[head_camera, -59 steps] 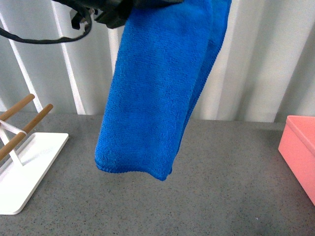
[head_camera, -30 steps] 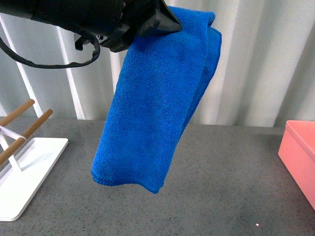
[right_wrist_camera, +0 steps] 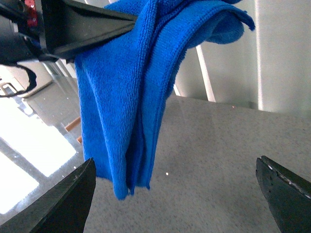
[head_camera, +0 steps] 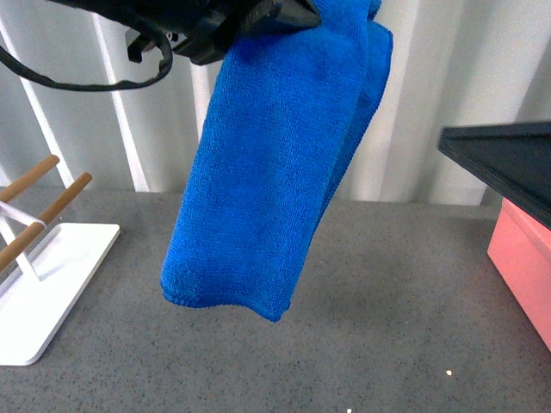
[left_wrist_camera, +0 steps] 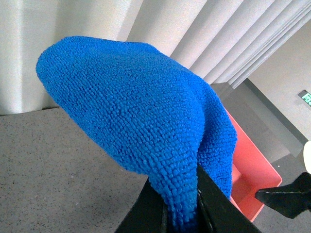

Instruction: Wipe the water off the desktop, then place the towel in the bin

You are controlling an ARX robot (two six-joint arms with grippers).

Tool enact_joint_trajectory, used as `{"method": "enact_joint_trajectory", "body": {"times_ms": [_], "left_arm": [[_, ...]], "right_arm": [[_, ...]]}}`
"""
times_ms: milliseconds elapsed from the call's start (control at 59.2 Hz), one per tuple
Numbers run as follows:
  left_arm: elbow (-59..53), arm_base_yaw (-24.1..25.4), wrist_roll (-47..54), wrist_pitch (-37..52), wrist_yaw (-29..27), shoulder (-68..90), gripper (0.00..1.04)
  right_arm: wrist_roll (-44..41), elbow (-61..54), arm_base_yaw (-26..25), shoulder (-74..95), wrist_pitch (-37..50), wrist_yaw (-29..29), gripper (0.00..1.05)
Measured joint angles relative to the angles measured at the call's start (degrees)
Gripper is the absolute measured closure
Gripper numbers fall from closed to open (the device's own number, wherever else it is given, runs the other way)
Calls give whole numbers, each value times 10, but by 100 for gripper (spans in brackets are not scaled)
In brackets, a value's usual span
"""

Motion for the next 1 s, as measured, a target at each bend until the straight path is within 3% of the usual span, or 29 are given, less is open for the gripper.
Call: {"method": "enact_joint_trajectory", "body": {"times_ms": [84, 405, 844, 996], "left_arm": [[0, 0, 0, 0, 0, 0, 99], [0, 0, 0, 0, 0, 0, 99], [0, 1, 1, 0, -2, 0, 99], [0, 1, 3, 0, -4, 0, 99]], "right_arm": [[20, 43, 38, 54, 15, 31, 7], [35, 155, 115, 163, 12, 48, 7], [40, 254, 146, 248, 12, 63, 7], [36, 258, 170, 255, 16, 93, 24]]}}
